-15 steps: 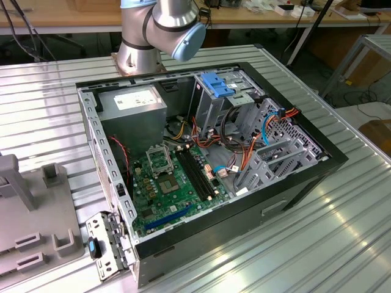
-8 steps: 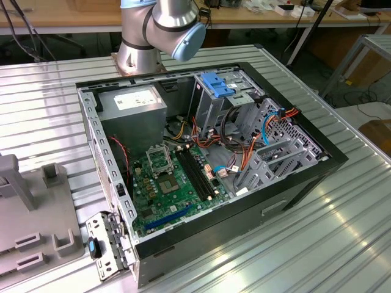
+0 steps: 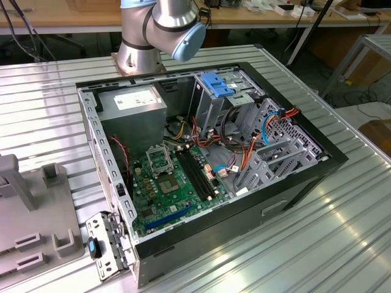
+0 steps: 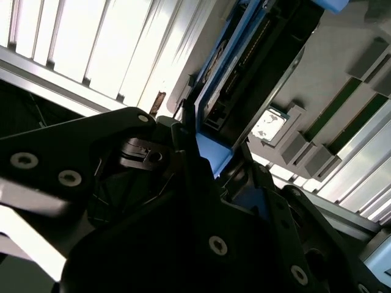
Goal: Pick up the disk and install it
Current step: 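Pick up the disk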
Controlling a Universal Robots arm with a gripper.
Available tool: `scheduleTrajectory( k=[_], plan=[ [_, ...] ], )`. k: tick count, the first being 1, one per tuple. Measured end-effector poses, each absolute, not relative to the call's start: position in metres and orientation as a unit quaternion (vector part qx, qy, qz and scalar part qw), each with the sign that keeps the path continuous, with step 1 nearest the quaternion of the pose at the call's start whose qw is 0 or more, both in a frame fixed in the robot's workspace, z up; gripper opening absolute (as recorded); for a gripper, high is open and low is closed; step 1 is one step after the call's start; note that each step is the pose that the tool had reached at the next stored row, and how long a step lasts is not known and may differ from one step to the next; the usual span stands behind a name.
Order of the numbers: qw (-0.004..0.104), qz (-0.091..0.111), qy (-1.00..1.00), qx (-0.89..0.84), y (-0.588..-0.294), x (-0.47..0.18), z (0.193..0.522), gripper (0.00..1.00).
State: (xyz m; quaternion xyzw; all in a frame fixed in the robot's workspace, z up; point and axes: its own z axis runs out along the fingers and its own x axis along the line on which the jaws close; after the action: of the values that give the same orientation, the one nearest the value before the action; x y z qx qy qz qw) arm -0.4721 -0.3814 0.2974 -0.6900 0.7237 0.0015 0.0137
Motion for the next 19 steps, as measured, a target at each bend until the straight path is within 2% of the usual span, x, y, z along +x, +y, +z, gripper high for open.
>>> scheduleTrajectory(
  k=[19],
  plan=[
    [0.014, 0.001, 0.724, -0.69, -0.3813, -0.4721, 0.2964, 0.37]
  ],
)
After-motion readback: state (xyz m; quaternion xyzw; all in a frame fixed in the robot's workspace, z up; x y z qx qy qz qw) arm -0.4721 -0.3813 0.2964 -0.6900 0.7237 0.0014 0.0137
